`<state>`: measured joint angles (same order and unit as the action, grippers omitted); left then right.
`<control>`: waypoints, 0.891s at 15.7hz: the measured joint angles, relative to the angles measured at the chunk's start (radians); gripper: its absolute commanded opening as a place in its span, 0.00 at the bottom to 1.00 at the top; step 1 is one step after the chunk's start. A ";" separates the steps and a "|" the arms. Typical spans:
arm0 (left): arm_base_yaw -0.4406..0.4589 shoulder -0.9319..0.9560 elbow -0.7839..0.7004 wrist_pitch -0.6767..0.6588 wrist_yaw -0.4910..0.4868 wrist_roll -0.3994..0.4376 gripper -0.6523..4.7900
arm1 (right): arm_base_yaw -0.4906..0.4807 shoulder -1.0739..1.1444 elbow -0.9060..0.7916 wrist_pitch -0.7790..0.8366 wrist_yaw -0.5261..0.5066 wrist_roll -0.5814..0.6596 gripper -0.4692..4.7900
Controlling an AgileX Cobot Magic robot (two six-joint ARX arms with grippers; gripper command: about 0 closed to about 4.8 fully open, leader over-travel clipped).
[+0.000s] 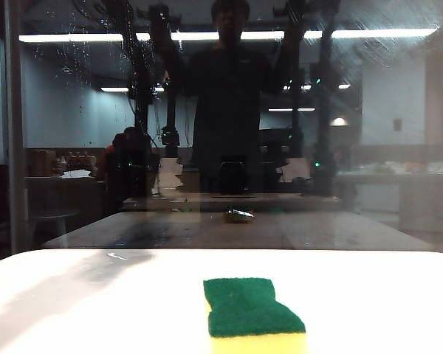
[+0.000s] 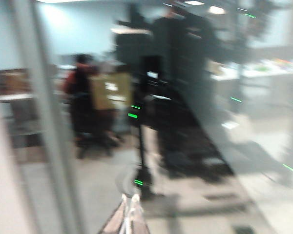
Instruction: Reach upward to find where there is water on the glass, pick up the sponge from the table, dry the water, and finally place the sponge back on the table.
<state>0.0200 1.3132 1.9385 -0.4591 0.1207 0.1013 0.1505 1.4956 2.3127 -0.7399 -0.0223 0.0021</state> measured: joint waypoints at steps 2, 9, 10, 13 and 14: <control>0.000 0.000 0.000 -0.024 0.095 0.000 0.11 | 0.000 0.000 0.000 -0.008 0.000 0.000 0.08; 0.000 0.000 0.000 -0.316 0.175 0.105 0.11 | 0.000 -0.002 0.000 -0.112 -0.001 0.000 0.08; 0.000 0.000 0.000 -0.326 0.175 0.106 0.11 | 0.000 -0.007 0.000 -0.127 -0.001 0.000 0.08; -0.042 -0.035 -0.002 -0.361 0.207 0.134 0.11 | 0.000 -0.052 0.000 -0.157 -0.001 -0.003 0.08; -0.071 -0.059 -0.002 -0.378 0.210 0.150 0.11 | 0.000 -0.065 0.001 -0.156 -0.001 -0.004 0.08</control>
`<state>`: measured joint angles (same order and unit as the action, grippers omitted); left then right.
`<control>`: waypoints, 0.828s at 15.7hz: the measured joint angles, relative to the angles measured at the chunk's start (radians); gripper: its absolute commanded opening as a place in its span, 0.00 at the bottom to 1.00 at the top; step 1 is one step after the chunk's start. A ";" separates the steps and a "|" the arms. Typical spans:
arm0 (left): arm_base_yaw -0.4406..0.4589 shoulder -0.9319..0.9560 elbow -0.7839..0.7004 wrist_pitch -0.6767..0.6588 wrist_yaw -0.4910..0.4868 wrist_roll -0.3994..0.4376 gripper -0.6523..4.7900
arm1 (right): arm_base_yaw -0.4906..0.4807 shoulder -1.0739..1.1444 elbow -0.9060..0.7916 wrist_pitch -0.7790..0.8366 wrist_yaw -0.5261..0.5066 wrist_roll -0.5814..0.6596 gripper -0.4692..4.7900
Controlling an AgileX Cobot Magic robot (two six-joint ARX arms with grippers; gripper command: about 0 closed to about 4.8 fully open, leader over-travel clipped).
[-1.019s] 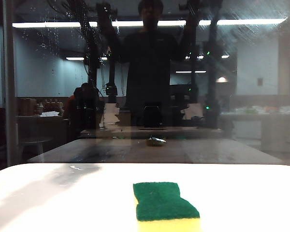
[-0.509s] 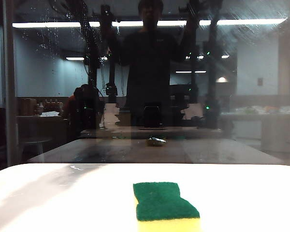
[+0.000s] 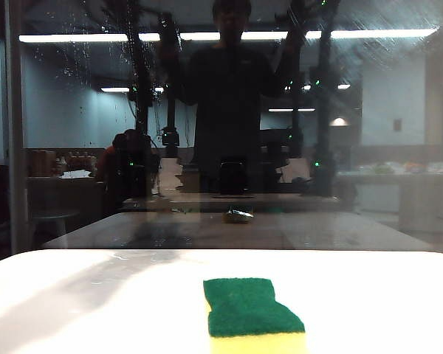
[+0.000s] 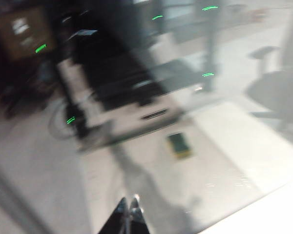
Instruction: Reach upward to find where there is water on the glass, pick up the sponge from the table, dry the water, and finally place the sponge back on the table.
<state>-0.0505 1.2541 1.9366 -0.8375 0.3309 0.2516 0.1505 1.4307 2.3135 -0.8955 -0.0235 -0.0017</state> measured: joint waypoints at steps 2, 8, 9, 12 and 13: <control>-0.060 -0.066 -0.034 -0.026 0.000 0.006 0.11 | 0.000 -0.009 0.001 0.006 0.000 0.000 0.08; -0.146 -0.364 -0.328 -0.107 0.006 0.001 0.11 | 0.000 -0.010 0.000 0.005 -0.003 0.000 0.08; -0.145 -0.420 -0.404 -0.095 0.005 -0.016 0.11 | 0.000 -0.011 0.000 0.004 -0.003 0.000 0.08; -0.145 -0.530 -0.609 -0.103 0.012 -0.099 0.11 | 0.000 -0.011 0.000 0.003 -0.003 0.000 0.08; -0.145 -0.560 -0.671 -0.107 0.055 -0.144 0.11 | 0.000 -0.011 0.000 0.000 -0.003 0.000 0.08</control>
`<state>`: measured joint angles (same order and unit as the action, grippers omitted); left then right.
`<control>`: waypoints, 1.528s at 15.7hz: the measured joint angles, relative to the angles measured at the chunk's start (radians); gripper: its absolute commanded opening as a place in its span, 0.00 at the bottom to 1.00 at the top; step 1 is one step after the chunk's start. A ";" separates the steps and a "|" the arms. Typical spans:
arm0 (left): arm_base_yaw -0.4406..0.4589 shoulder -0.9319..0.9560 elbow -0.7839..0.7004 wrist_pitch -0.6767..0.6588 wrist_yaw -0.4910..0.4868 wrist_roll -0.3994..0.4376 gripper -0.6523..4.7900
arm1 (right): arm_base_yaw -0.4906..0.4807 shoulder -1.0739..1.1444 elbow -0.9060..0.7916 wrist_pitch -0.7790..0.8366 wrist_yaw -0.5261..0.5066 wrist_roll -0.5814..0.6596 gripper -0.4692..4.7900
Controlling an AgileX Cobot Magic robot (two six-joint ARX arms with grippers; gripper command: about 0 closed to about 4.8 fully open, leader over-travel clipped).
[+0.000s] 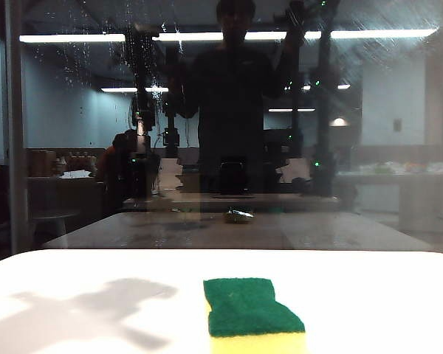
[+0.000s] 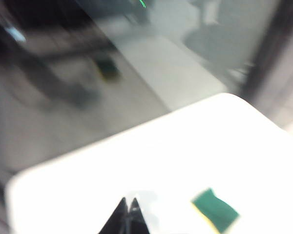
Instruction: Reach upward to find where there is water on the glass, pick up the sponge from the table, dry the water, and finally place the sponge back on the table.
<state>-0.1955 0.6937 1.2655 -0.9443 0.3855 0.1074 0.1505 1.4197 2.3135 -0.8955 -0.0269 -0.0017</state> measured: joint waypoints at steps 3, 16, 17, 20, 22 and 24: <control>-0.034 -0.042 -0.177 0.005 0.127 -0.057 0.12 | 0.000 0.000 0.000 -0.002 0.000 0.000 0.08; -0.085 -0.037 -0.809 0.547 0.189 -0.342 0.74 | 0.000 0.000 0.000 -0.007 0.000 0.000 0.08; -0.085 -0.037 -0.830 0.579 0.192 -0.352 0.77 | 0.000 0.000 0.000 -0.005 0.000 0.000 0.08; -0.085 0.018 -0.844 0.601 0.199 -0.360 0.77 | 0.000 0.000 0.000 0.000 0.000 0.000 0.08; -0.110 0.109 -0.844 0.653 0.215 -0.362 0.77 | 0.000 0.000 0.000 0.000 0.000 0.000 0.08; -0.185 0.214 -0.844 0.744 0.214 -0.374 0.87 | 0.000 0.000 0.000 0.000 0.000 0.000 0.08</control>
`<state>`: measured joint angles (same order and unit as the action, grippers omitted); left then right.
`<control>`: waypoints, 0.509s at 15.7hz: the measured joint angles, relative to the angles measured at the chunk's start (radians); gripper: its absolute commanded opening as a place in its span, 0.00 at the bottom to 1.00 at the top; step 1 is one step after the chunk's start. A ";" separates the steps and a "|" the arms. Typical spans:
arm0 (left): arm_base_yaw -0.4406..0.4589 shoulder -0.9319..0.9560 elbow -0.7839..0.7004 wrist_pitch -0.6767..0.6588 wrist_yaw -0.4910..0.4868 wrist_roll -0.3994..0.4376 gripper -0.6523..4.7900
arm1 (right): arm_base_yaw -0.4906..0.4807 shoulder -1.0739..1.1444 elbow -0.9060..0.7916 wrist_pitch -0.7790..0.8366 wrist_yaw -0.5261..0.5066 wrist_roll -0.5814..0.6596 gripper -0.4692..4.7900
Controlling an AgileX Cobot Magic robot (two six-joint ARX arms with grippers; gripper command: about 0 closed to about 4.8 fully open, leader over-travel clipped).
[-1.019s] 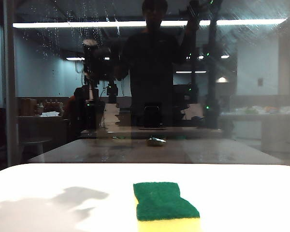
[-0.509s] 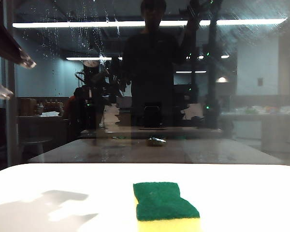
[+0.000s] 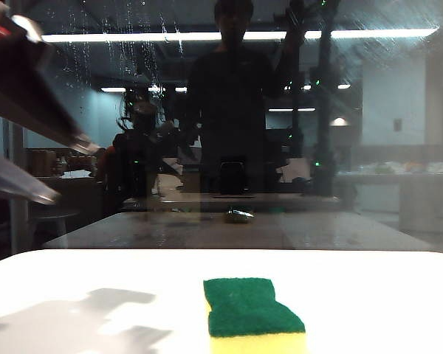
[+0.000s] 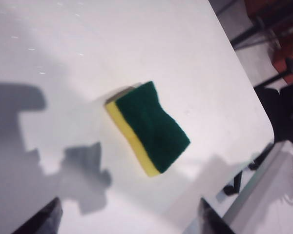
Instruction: Reach upward to find where there is water on the glass, pick up the sponge from the table, dry the water, and finally place the sponge back on the table.
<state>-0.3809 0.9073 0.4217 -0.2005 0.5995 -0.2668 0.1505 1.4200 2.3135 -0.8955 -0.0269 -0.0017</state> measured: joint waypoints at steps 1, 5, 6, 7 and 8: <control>-0.029 0.029 0.000 0.028 -0.005 0.000 0.90 | 0.000 0.000 0.000 0.000 0.000 0.000 0.08; -0.187 0.237 0.000 0.184 -0.103 -0.002 0.99 | 0.000 0.000 0.000 0.000 0.000 0.000 0.08; -0.201 0.297 0.000 0.220 -0.108 -0.021 1.00 | 0.000 0.000 0.000 0.000 0.000 0.000 0.08; -0.211 0.359 0.000 0.271 -0.110 -0.048 1.00 | 0.000 0.000 0.000 0.000 0.000 0.000 0.08; -0.216 0.388 0.000 0.304 -0.110 -0.069 1.00 | 0.000 0.000 0.000 0.000 0.000 0.000 0.08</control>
<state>-0.5964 1.2957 0.4217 0.1036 0.4896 -0.3355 0.1505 1.4204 2.3135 -0.8959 -0.0269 -0.0017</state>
